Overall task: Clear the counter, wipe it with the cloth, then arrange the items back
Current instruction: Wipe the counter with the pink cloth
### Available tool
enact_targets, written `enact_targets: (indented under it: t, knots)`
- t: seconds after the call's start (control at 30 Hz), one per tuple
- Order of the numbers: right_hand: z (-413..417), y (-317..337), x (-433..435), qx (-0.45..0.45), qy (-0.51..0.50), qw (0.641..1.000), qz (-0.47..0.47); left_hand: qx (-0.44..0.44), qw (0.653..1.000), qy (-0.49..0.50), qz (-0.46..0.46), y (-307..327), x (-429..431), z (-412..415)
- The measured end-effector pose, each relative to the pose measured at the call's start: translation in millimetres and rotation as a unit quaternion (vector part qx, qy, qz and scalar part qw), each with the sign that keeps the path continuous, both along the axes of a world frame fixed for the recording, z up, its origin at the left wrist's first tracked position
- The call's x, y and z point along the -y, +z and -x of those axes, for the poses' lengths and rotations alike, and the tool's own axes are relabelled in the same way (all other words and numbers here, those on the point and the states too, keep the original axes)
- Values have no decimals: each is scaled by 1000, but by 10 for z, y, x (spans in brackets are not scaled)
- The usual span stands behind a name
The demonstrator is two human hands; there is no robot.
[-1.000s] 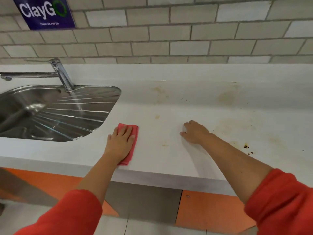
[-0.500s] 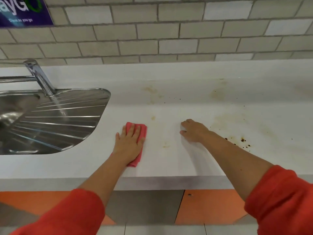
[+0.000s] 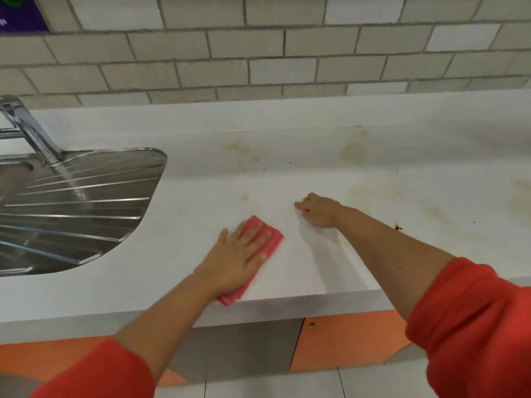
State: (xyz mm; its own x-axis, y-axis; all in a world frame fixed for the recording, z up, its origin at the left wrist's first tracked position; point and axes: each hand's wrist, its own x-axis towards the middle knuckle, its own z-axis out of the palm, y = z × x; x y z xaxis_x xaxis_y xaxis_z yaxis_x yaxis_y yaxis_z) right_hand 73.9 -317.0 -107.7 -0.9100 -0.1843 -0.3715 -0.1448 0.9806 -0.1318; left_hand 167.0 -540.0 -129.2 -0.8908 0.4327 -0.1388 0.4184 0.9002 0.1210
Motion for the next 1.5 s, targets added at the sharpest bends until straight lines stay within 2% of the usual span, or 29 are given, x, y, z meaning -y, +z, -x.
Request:
enact_targets:
  t: [0.1, 0.17, 0.23, 0.33, 0.53, 0.6, 0.8, 0.87, 0.93, 1.0, 1.07, 1.17, 1.27, 1.37, 1.43, 1.5]
  knots:
    - [7, -7, -3, 11, 0, 1000, 16, -2, 992, 129, 4, -15, -66, 414]
    - [31, 23, -8, 18, 0, 1000, 18, -1, 984, 176, 9, -42, -350, 521]
    - [65, 79, 2, 19, 6, 1000, 11, 0, 988, 156, 2, -74, -670, 422]
    - [95, 143, 18, 23, -1, 1000, 6, -13, 997, 74, -6, -85, -933, 81]
    - [53, 99, -5, 11, 6, 1000, 7, -9, 998, -37, -43, -62, -594, -356]
    - [36, 59, -26, 12, 4, 1000, 12, -12, 999, -16, -27, -44, -408, -235]
    - [-22, 43, -18, 2, 2, 1000, 18, 1, 985, 174, -8, -79, -562, 422]
    - [2, 56, -27, 0, 7, 1000, 22, -1, 986, 166, 2, -75, -791, 378]
    - [39, 78, -44, -7, 20, 999, 25, -9, 994, 108, 2, -61, -928, 151]
    - [68, 91, -60, -15, 38, 999, 24, -15, 998, 60, -15, -61, -910, -106]
    - [93, 116, -77, -22, 50, 998, 28, -10, 998, 51, -30, -84, -787, -218]
    - [163, 142, -93, -48, 35, 998, 35, -17, 992, 119, -28, -99, -546, 28]
    - [208, 164, -93, -67, 8, 996, -58, -29, 971, 236, -22, -101, -307, 513]
    - [172, 73, -73, -96, 50, 987, -120, -18, 942, 336, -10, -84, -201, 997]
    - [169, 13, -70, -116, 69, 983, -127, -3, 927, 374, -12, -50, -289, 1240]
    - [185, -11, -70, -125, 79, 981, -128, 3, 930, 368, -10, -33, -451, 1382]
